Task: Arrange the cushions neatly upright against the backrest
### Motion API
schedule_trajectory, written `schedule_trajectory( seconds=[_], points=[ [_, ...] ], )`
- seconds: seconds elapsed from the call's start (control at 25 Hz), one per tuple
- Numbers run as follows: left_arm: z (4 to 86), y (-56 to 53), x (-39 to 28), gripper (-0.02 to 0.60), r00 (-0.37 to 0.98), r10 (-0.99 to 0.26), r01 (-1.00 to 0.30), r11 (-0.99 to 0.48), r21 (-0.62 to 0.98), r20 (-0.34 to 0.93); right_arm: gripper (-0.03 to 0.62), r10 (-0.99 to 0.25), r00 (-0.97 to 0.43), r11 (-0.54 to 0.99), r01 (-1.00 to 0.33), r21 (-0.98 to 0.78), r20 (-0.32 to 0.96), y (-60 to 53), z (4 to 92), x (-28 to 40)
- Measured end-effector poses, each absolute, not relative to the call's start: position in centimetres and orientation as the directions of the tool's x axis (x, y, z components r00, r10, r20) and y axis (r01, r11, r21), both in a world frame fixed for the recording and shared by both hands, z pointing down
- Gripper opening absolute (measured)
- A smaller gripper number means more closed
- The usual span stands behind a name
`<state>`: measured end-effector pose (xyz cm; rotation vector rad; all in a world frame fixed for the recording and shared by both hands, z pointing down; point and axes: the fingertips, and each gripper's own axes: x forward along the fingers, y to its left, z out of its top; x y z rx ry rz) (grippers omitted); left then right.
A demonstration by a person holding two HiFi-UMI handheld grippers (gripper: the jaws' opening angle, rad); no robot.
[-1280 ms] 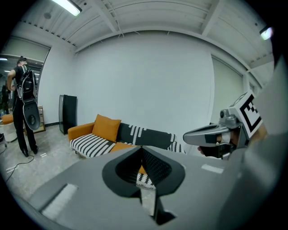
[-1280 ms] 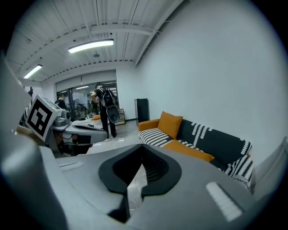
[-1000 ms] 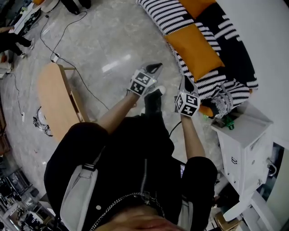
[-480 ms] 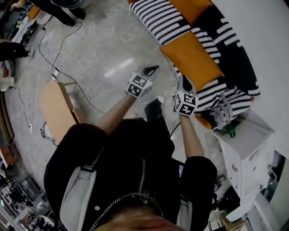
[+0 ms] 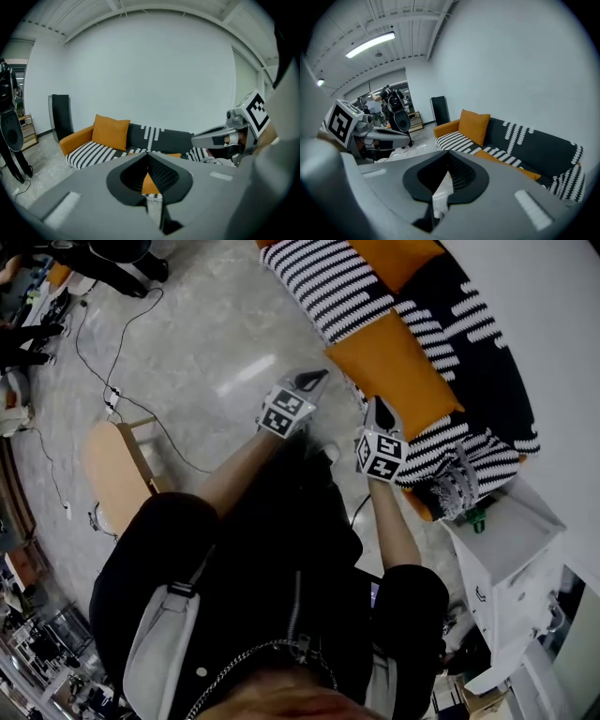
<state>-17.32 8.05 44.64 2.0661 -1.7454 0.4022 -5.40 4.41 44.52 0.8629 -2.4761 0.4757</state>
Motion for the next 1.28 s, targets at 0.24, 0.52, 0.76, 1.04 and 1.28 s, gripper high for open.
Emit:
schedule_trajectory(
  seconds=[0.24,0.52,0.76,1.04,1.28],
  points=[
    [47.3,4.0,-19.0,0.011,0.246,-0.829,-0.969,-0.205,0.136,0.503,0.003,-0.53,-0.631,0.683,-0.714,-0.155,0.567,0.8,45.8,-5.9],
    [50.4,-0.5,-21.4,0.011,0.36,-0.768,-0.93,-0.34,0.14,0.53,0.003,-0.585,-0.533,0.591,-0.796,-0.128,0.611,-4.2,47.6,-7.2],
    [52.4,-4.1,-23.4,0.011,0.443,-0.704,-0.886,-0.437,0.153,0.555,0.003,-0.62,-0.454,0.509,-0.853,-0.113,0.639,-6.0,49.0,-7.8],
    [54.2,-6.3,-22.8,0.011,0.511,-0.654,-0.84,-0.518,0.161,0.558,0.003,-0.67,-0.381,0.412,-0.905,-0.109,0.637,-6.7,50.2,-5.4],
    [54.8,-8.1,-22.6,0.011,0.549,-0.623,-0.801,-0.582,0.139,0.557,0.003,-0.703,-0.34,0.348,-0.93,-0.114,0.625,-8.1,51.2,-3.9]
  ],
)
